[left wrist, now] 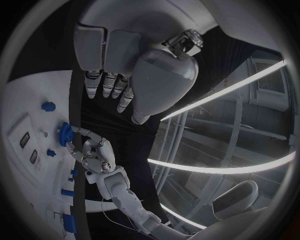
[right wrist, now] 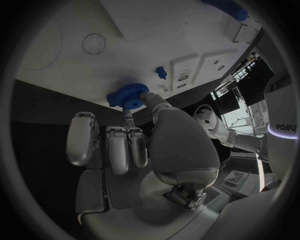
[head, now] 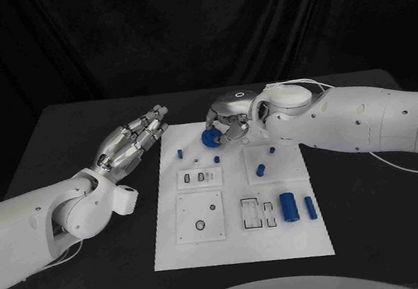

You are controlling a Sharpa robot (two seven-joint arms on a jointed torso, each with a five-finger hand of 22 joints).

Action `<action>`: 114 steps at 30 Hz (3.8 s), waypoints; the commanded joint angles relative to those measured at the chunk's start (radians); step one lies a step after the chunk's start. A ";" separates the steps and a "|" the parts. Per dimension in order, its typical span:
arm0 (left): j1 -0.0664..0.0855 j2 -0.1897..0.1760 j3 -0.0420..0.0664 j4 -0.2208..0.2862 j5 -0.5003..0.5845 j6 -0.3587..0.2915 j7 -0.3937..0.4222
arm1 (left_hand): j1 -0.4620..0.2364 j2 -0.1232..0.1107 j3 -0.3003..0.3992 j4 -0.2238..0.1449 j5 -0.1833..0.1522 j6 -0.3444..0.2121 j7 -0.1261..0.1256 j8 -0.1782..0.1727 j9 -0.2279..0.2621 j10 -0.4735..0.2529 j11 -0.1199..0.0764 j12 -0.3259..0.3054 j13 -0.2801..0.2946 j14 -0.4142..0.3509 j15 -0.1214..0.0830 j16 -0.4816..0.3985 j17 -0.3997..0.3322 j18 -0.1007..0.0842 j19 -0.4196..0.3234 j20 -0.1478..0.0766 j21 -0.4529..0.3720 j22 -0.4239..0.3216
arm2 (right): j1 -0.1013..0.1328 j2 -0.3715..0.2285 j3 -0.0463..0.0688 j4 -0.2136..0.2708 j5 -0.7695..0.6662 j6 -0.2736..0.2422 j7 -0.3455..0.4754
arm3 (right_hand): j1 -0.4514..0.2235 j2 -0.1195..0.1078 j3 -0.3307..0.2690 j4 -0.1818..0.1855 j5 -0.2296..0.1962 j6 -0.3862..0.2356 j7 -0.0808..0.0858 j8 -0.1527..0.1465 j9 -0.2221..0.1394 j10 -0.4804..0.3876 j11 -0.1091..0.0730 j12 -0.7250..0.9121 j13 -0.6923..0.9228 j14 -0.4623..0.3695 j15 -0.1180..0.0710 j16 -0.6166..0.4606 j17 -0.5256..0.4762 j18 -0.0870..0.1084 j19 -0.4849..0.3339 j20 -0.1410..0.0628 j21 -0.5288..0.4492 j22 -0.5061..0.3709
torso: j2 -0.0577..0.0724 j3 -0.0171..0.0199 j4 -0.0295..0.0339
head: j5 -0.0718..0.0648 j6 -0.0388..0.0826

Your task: Assemble the parts on the task board

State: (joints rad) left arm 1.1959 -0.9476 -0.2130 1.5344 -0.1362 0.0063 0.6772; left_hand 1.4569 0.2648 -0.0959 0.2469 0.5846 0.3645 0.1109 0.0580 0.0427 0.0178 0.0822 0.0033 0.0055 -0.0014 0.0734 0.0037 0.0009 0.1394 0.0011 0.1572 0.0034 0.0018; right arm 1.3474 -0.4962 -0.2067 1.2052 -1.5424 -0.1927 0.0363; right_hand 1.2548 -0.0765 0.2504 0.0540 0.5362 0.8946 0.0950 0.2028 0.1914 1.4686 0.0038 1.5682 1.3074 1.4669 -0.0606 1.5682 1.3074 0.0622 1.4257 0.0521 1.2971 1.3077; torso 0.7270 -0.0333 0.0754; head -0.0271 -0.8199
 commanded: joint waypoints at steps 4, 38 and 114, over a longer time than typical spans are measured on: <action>0.001 0.003 0.001 -0.002 0.005 0.014 0.159 | 0.007 0.002 0.005 -0.001 0.003 0.004 0.005 0.004 0.002 0.002 0.008 0.003 0.001 0.001 0.007 -0.004 -0.001 0.014 0.000 0.007 -0.002 -0.001 | -0.009 0.010 0.000 -0.011 -0.015 0.026 -0.018 | 0.000 0.002 0.016 -0.001 -0.018 -0.020 -0.002 0.048 0.249 0.102 -0.002 0.003 0.263 0.103 0.000 0.001 0.262 0.010 -0.007 -0.001 -0.013 0.109 | -0.001 0.0003 -0.0014 | 0.000 -0.003; 0.001 0.009 0.001 -0.015 0.005 0.021 0.158 | 0.007 0.002 0.010 -0.001 0.002 0.000 0.006 0.003 0.001 0.002 0.010 0.003 0.001 0.001 0.009 -0.004 -0.001 0.016 0.000 0.010 -0.002 -0.001 | -0.012 0.003 0.000 -0.007 -0.018 -0.008 -0.001 | -0.004 0.003 0.009 0.004 -0.261 -0.393 -0.066 -0.145 -0.024 0.100 -0.055 0.001 0.261 0.078 -0.042 -0.086 0.181 0.036 -0.059 -0.040 -0.176 0.055 | -0.002 0.0000 -0.0015 | 0.009 -0.009; -0.001 -0.010 0.000 -0.016 0.005 0.022 0.148 | 0.006 0.002 0.020 -0.004 0.003 0.005 0.008 0.005 0.002 0.005 0.012 0.004 0.002 0.001 0.012 -0.004 -0.001 0.017 0.001 0.014 -0.002 0.000 | 0.074 -0.449 -0.001 0.323 -0.017 -0.137 -0.037 | -0.006 0.043 -0.081 0.056 -0.280 -0.183 -0.031 0.011 0.204 0.102 -0.030 0.003 0.263 0.092 -0.025 -0.053 0.212 0.005 0.032 -0.026 -0.056 0.163 | -0.004 0.0005 -0.0055 | 0.000 -0.007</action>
State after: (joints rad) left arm 1.1955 -0.9589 -0.2135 1.5164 -0.1360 0.0199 0.6775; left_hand 1.4568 0.2648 -0.0833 0.2453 0.5846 0.3682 0.1146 0.0580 0.0426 0.0221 0.0865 0.0033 0.0055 0.0022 0.0769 0.0037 0.0009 0.1394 0.0010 0.1642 0.0034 0.0019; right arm 1.4226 -0.9366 -0.2077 1.5188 -1.5547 -0.2815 0.0219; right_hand 1.2431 -0.0294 0.1685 0.1050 0.2511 0.7051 0.0640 0.2204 0.4009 1.4650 -0.0247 1.5682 1.3078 1.4660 -0.0827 1.5215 1.3073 0.0783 1.4520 0.0267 1.2291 1.3075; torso 0.7227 -0.0321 0.0700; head -0.0263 -0.8270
